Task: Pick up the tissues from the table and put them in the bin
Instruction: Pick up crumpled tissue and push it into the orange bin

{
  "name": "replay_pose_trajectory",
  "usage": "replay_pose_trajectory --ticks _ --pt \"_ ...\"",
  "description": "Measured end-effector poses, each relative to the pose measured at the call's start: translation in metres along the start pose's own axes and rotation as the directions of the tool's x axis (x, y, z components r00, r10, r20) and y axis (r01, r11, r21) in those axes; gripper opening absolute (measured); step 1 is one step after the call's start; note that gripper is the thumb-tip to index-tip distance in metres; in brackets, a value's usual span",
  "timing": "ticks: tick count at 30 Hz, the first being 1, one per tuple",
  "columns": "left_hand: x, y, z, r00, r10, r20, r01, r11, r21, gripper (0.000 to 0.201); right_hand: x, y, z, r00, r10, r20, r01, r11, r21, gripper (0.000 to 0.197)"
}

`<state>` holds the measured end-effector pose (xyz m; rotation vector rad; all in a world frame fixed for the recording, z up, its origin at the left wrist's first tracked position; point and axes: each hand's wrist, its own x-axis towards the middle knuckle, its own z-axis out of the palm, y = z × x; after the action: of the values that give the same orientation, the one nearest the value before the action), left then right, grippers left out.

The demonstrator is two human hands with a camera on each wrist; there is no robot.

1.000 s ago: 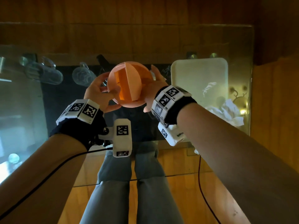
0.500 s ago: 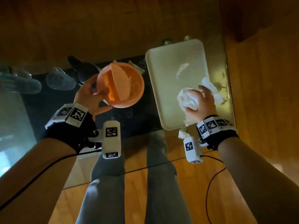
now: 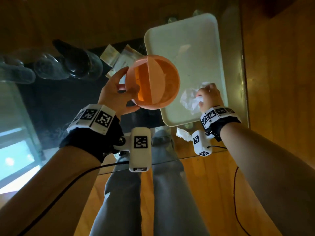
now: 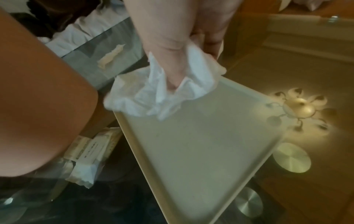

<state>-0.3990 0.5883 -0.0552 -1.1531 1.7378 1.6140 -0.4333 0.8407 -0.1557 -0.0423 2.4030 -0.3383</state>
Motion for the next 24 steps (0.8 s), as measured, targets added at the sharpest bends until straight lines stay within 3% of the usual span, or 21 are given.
replay_pose_trajectory --ticks 7,12,16,19,24 --pt "-0.006 -0.002 -0.002 1.0 0.028 0.011 -0.028 0.999 0.027 0.068 -0.048 0.008 0.002 0.988 -0.035 -0.151 0.066 0.977 0.203 0.024" --pt "-0.02 -0.024 -0.019 1.0 -0.012 -0.024 0.011 0.998 -0.066 0.057 -0.086 0.004 0.039 0.996 -0.085 0.014 0.08 0.975 0.207 0.034" --pt "-0.028 -0.045 -0.041 0.996 -0.024 -0.083 0.01 0.986 -0.167 0.062 -0.095 -0.012 0.072 0.98 -0.02 0.196 0.01 0.999 0.052 0.058" --pt "-0.028 -0.052 -0.05 0.992 -0.001 -0.123 -0.023 0.981 -0.194 0.061 -0.093 -0.023 0.084 0.987 -0.003 0.162 0.006 1.0 -0.022 0.053" --pt "-0.018 -0.04 -0.065 0.974 0.0 -0.228 -0.065 0.958 -0.279 0.061 -0.064 -0.03 0.058 0.953 -0.027 0.301 0.079 0.984 -0.162 0.035"
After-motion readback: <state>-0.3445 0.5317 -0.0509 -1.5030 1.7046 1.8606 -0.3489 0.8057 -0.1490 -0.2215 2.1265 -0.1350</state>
